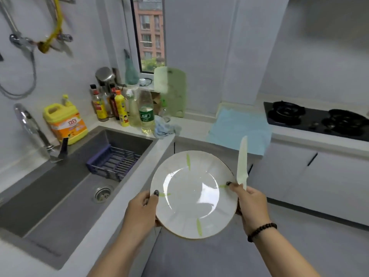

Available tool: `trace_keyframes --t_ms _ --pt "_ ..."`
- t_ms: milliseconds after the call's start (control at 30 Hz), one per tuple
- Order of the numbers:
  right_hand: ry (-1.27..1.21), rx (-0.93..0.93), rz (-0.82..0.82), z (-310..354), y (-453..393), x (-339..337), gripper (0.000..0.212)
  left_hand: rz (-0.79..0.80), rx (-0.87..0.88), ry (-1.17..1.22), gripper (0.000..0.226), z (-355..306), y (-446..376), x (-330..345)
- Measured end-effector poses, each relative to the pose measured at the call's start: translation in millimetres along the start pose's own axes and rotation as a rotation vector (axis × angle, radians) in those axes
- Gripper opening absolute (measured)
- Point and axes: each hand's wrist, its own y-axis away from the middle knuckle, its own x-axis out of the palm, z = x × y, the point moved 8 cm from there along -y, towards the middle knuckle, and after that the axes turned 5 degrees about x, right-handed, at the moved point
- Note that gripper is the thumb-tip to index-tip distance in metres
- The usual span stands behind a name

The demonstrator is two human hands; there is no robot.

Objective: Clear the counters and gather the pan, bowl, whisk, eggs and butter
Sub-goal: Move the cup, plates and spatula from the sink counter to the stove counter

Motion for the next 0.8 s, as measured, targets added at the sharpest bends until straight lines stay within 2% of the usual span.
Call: trace_keyframes --t_ms 233,800 --pt "-0.06 0.011 -0.187 4.5 -27.4 -73.8 0.022 0.211 -0.017 -0.046 0.03 -12.0 -37.8 89.8" --pt "-0.193 0.05 -0.528 38.0 -183.2 -178.7 0.009 0.542 0.013 -0.155 0.027 -54.9 -201.2 303.7"
